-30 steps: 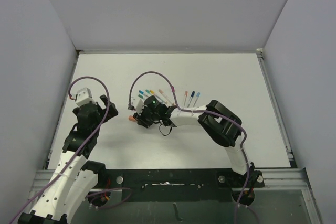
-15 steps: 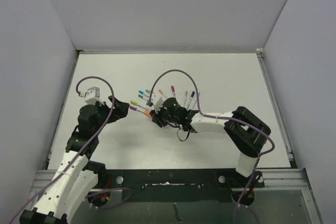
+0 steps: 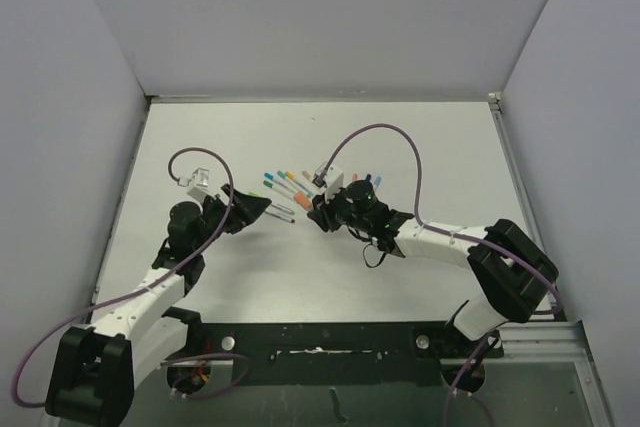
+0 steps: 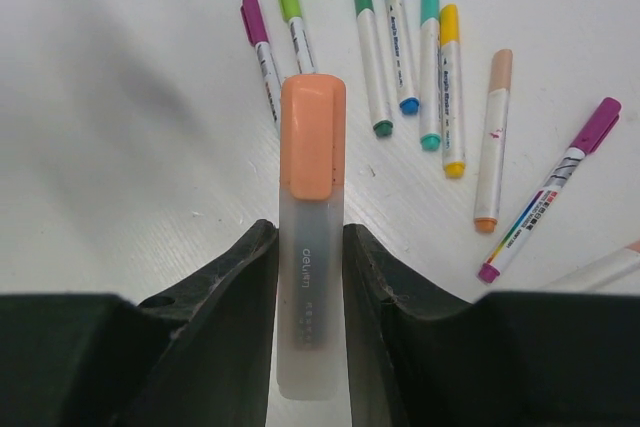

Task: Open the pen caps

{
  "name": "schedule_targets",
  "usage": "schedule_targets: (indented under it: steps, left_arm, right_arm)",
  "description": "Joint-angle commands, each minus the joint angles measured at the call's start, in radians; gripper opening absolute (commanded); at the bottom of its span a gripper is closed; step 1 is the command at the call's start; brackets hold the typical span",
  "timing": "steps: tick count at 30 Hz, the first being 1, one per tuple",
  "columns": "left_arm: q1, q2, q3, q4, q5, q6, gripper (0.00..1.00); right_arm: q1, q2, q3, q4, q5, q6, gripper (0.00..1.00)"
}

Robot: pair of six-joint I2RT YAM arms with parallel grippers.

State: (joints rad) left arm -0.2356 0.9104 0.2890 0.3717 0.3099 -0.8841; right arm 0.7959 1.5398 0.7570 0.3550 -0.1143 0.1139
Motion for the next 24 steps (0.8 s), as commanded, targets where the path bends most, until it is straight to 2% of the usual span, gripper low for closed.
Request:
schedule_targets:
  steps: [1,6,15,24]
  left_arm:
    - [-0.025,0.079,0.002,0.309,0.062,-0.083,0.77]
    - [-0.07,0.17,0.012,0.396,0.046,-0.09,0.77]
    - [-0.149,0.283,0.045,0.454,-0.006,-0.075,0.77]
    - [-0.168,0.37,0.059,0.535,-0.012,-0.093,0.7]
  right_arm:
    - [0.009,-0.038,0.011,0.079,-0.03,0.027,0.0]
    - [0.014,-0.025,0.025,0.099,-0.058,0.052,0.0]
    - [0.026,-0.019,0.048,0.115,-0.083,0.068,0.0]
    - [0.043,-0.02,0.056,0.119,-0.105,0.07,0.0]
